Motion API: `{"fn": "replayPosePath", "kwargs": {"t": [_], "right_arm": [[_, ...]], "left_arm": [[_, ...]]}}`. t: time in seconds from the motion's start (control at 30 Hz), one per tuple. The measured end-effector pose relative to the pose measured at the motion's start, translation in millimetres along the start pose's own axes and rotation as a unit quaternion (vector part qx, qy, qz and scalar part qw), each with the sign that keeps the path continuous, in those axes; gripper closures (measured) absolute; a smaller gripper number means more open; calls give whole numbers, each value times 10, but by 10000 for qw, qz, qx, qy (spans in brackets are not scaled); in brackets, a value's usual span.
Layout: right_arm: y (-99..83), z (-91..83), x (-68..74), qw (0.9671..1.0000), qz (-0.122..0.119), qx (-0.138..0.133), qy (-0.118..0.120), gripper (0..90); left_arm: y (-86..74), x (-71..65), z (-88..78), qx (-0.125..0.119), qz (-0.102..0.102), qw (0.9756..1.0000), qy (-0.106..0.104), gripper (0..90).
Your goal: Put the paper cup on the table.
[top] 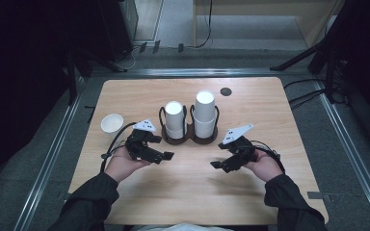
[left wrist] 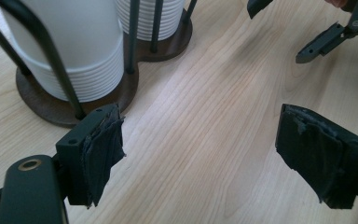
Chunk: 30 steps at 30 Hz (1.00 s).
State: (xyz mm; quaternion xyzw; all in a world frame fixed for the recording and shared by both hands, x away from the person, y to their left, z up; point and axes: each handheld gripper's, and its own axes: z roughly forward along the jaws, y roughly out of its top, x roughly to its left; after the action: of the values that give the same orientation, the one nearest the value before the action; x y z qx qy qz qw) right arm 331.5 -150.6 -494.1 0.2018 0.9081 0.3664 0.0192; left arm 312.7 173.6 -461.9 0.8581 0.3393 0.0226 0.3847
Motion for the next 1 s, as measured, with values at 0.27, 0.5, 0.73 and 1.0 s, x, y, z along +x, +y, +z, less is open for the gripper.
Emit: {"fn": "replayPosePath", "kwargs": {"t": [0.27, 0.5, 0.73, 1.0], "right_arm": [[-15, 10, 22, 10000, 15, -42, 18, 218], [-31, 16, 52, 10000, 34, 7, 29, 218], [-43, 11, 58, 10000, 27, -6, 10, 218], [-47, -8, 51, 10000, 48, -50, -8, 218]], "left_arm": [[25, -77, 115, 43, 66, 9999, -110, 150], [29, -106, 199, 128, 173, 9997, -91, 156], [33, -115, 232, 178, 254, 9995, -74, 170], [22, -128, 263, 237, 300, 9993, 38, 170]]}}
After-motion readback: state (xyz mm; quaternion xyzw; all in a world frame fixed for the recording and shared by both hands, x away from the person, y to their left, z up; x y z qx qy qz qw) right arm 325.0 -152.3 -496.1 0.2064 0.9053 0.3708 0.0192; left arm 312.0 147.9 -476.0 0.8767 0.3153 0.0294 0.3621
